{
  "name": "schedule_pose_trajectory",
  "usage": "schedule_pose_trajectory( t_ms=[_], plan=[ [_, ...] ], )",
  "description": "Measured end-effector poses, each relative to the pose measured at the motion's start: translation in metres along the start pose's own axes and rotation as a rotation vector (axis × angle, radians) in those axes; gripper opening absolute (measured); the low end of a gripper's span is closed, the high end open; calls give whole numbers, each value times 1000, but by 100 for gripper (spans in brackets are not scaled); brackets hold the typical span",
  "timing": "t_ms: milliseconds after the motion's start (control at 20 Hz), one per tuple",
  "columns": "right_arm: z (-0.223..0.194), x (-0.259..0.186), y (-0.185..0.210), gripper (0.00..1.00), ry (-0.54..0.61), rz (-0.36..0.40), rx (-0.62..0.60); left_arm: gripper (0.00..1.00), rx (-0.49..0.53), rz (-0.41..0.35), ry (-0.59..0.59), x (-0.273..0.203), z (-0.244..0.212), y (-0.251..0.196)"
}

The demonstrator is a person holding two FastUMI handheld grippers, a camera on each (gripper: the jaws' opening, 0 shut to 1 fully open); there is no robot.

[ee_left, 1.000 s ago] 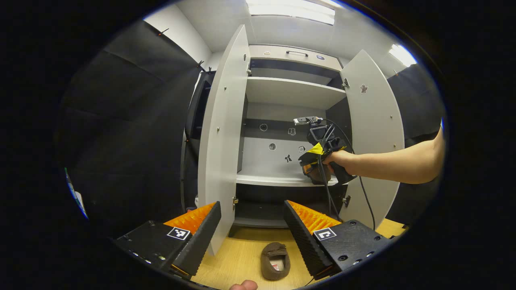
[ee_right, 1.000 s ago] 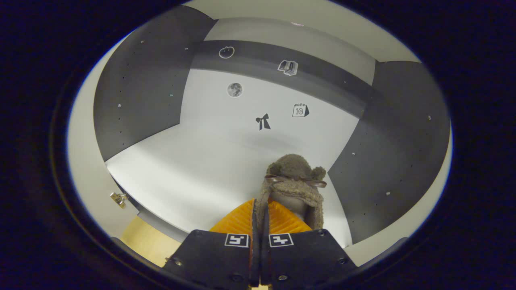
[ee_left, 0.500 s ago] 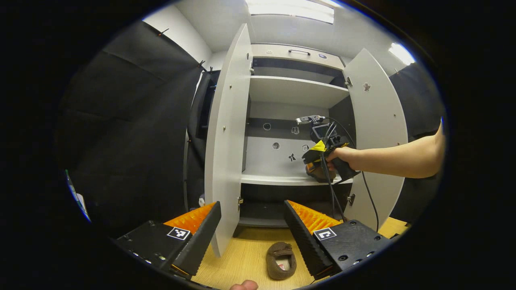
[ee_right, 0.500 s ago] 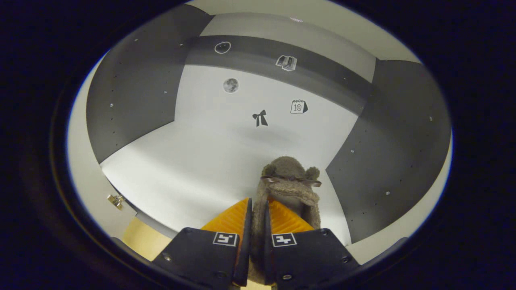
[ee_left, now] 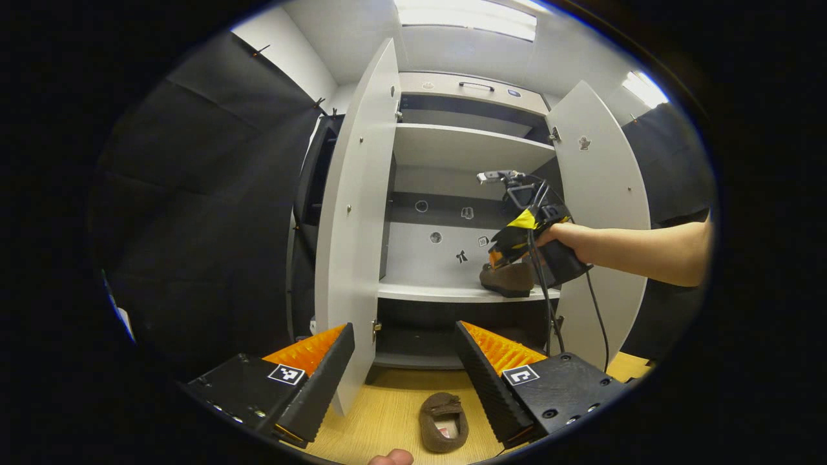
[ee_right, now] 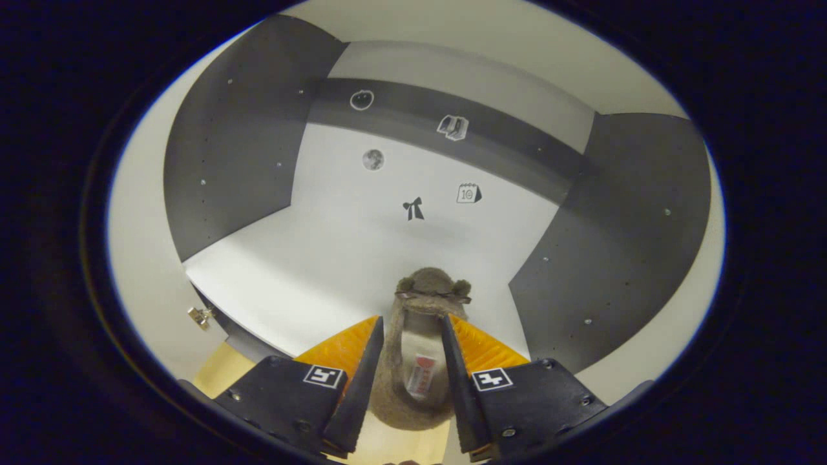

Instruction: Grab one shoe with the right hand and put it into the shoe cabinet, grab the other shoe with the left hand and put it into the shoe cabinet; then close the right door with the right hand and the left door with the left hand.

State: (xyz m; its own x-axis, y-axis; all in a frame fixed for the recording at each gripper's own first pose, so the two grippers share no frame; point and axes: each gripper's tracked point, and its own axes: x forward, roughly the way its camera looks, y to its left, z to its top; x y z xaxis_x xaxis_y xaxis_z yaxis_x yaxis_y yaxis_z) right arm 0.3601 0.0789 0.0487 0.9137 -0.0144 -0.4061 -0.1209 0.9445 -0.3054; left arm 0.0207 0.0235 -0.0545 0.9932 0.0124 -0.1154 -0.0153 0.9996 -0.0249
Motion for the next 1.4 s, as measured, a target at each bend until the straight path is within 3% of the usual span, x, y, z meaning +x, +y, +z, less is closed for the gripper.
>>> schedule_pose_trajectory(
  t_ms=[100, 150, 200, 250, 300, 400, 650, 800, 850, 950, 1050, 1100, 1150, 1250, 1300, 1350, 1400],
  plan=[
    [9, -27, -1, 62, -65, 23, 33, 95, 2, -9, 5, 2, -1, -3],
    [14, -42, 0, 71, -97, 43, 55, 95, 2, -14, 5, 3, -1, -5],
    [17, -60, 0, 71, -133, 60, 78, 95, 2, -19, 7, 4, -1, -7],
    [21, -78, -1, 64, -172, 66, 97, 95, 1, -25, 9, 5, -2, -8],
    [21, -93, -4, 71, -210, 67, 111, 95, 0, -31, 8, 7, -2, -10],
    [18, -123, -4, 75, -274, 76, 119, 95, -1, -44, 6, 7, -1, -15],
    [-5, -180, -9, 72, -370, 75, 168, 95, 3, -82, 10, 11, -2, -29],
    [-31, -201, -12, 72, -400, 60, 216, 95, 10, -103, 12, 8, -1, -38],
    [-41, -206, -14, 77, -408, 47, 229, 95, 14, -109, 12, 7, -2, -40],
    [-60, -215, -18, 72, -437, 23, 261, 95, 20, -118, 15, 5, -4, -44],
    [-88, -219, -18, 72, -427, 6, 273, 95, 23, -126, 25, 4, -7, -46],
    [-100, -221, -15, 77, -420, 2, 280, 95, 26, -126, 32, 4, -9, -46],
    [-113, -223, -14, 72, -412, 0, 285, 95, 27, -127, 36, 3, -10, -48],
    [-141, -224, -11, 77, -391, -14, 293, 95, 25, -129, 42, 3, -10, -49],
    [-154, -225, -11, 72, -385, -22, 294, 95, 25, -131, 44, 3, -11, -50],
    [-164, -226, -12, 77, -381, -38, 295, 95, 26, -131, 46, 3, -12, -50],
    [-177, -227, -14, 72, -375, -49, 295, 95, 28, -132, 49, 3, -13, -51]
  ],
)
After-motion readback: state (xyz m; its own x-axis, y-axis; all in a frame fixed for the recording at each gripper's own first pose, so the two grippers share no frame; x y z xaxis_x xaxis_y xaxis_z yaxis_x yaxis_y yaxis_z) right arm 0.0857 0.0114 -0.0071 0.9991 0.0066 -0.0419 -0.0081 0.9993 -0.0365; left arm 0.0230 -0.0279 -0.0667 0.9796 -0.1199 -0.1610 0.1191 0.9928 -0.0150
